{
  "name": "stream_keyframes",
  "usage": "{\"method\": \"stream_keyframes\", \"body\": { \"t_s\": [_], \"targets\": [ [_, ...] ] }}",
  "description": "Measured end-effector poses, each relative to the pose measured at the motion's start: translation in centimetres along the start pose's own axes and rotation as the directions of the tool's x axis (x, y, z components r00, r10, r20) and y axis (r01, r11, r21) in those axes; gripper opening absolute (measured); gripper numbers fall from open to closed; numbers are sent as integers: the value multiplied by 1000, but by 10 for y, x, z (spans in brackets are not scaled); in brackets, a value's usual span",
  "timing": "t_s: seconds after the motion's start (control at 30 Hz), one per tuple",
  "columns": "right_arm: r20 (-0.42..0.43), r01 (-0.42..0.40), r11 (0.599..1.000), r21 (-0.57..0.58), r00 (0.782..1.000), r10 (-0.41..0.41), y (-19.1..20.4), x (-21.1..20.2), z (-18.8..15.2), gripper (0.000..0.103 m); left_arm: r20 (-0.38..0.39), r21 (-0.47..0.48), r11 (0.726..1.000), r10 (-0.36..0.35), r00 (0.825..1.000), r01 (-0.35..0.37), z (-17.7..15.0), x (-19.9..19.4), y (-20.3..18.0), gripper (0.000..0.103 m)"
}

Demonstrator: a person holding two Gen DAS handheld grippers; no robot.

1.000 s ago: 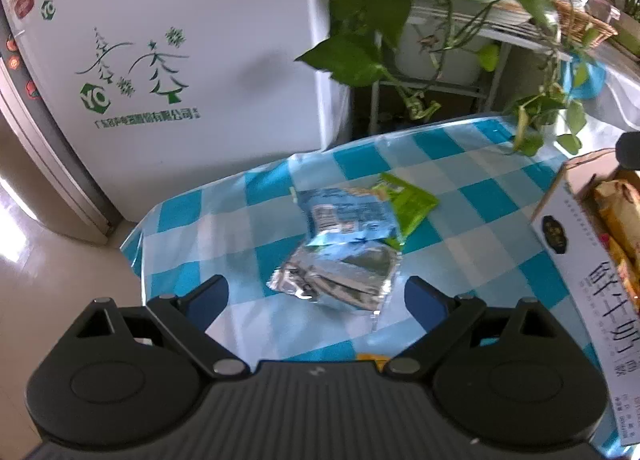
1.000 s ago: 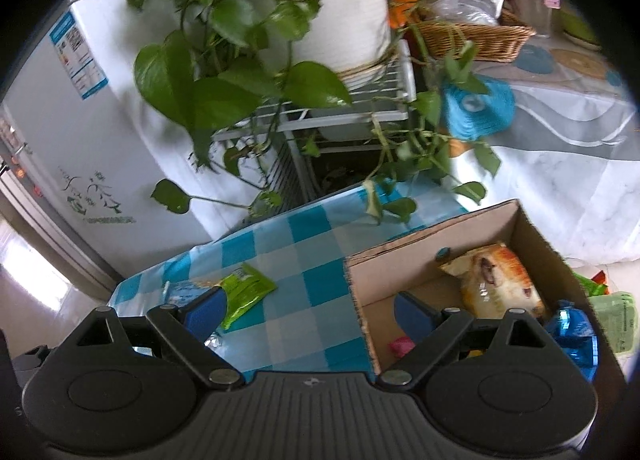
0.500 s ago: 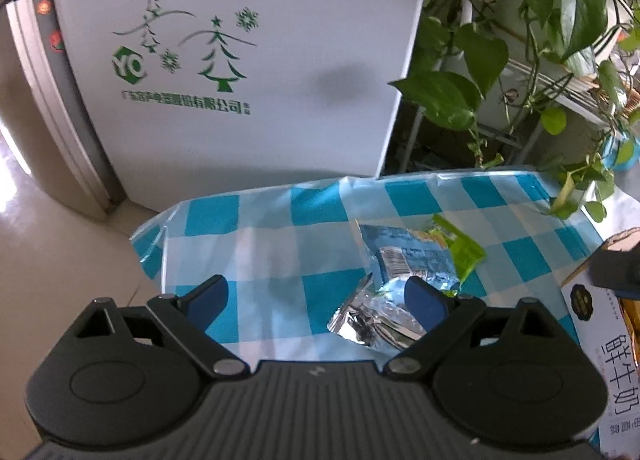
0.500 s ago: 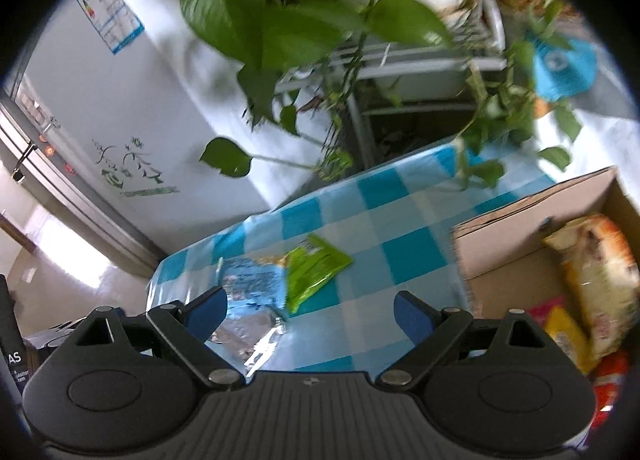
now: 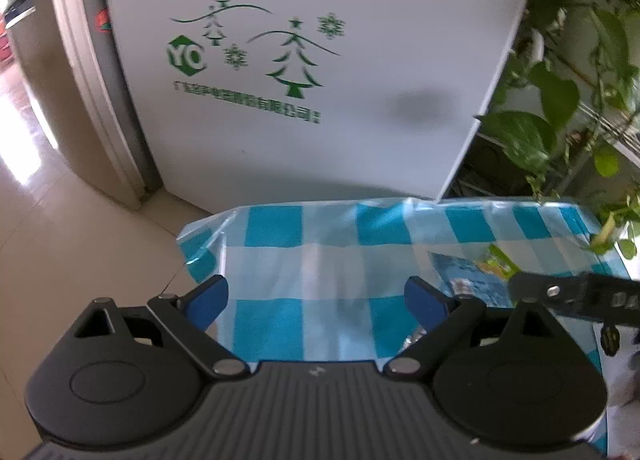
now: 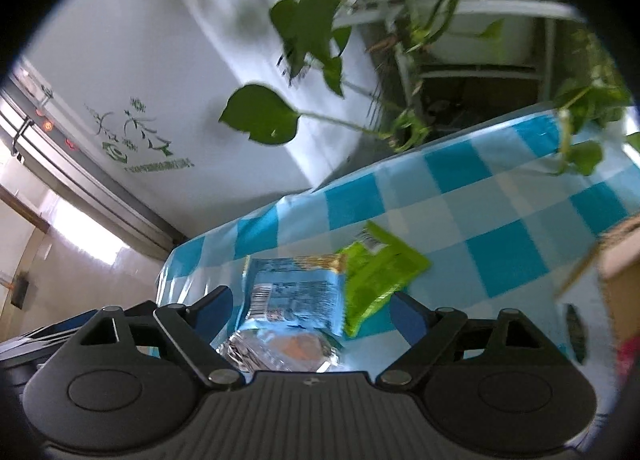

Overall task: Organize snacks
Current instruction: 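Move both tools back over the silver and light blue bags on the table, then grasp the light blue bag with the right tool while the left tool approaches the silver bag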

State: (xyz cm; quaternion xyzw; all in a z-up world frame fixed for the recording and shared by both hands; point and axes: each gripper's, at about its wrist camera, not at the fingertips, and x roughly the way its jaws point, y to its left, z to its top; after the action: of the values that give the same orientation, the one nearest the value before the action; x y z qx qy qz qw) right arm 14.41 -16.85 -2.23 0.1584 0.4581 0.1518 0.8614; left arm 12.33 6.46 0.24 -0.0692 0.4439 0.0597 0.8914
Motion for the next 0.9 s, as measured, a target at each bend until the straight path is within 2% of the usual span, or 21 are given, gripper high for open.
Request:
{"method": "stream_keyframes", "body": {
  "t_s": [0.2,0.3,0.4,0.47,0.57,0.63,0.77,0.9],
  "targets": [
    [-33,32,999,-12,999,-32,14,34,-1,93,11,-56,998,15,1000,-15,5,-1,13,95],
    [-52,33,999,-35,998,-35,20,45,-2,93,14,-62,998,7,1000,-7,6,-1,13,95],
    [-57,71,996,-58,996,-75,22,55,-5,92,13,-63,998,-3,1000,4,7,-1,12,95],
    [-34,84,993,-80,996,-87,22,54,-7,75,12,-62,998,-13,1000,14,7,0,10,95],
    [-46,64,997,-45,997,-66,17,48,-5,62,8,-45,998,-34,999,35,6,1,4,95],
    [-53,53,997,-53,997,-55,15,42,-6,61,2,-41,998,-52,999,52,6,2,-1,95],
    [-47,92,992,-85,994,-97,13,26,-9,61,-34,-58,994,-90,995,88,3,9,-10,95],
    [-40,126,990,-58,991,-128,5,0,-14,61,-77,-82,989,-126,989,120,-4,18,-23,95]
  ]
}}
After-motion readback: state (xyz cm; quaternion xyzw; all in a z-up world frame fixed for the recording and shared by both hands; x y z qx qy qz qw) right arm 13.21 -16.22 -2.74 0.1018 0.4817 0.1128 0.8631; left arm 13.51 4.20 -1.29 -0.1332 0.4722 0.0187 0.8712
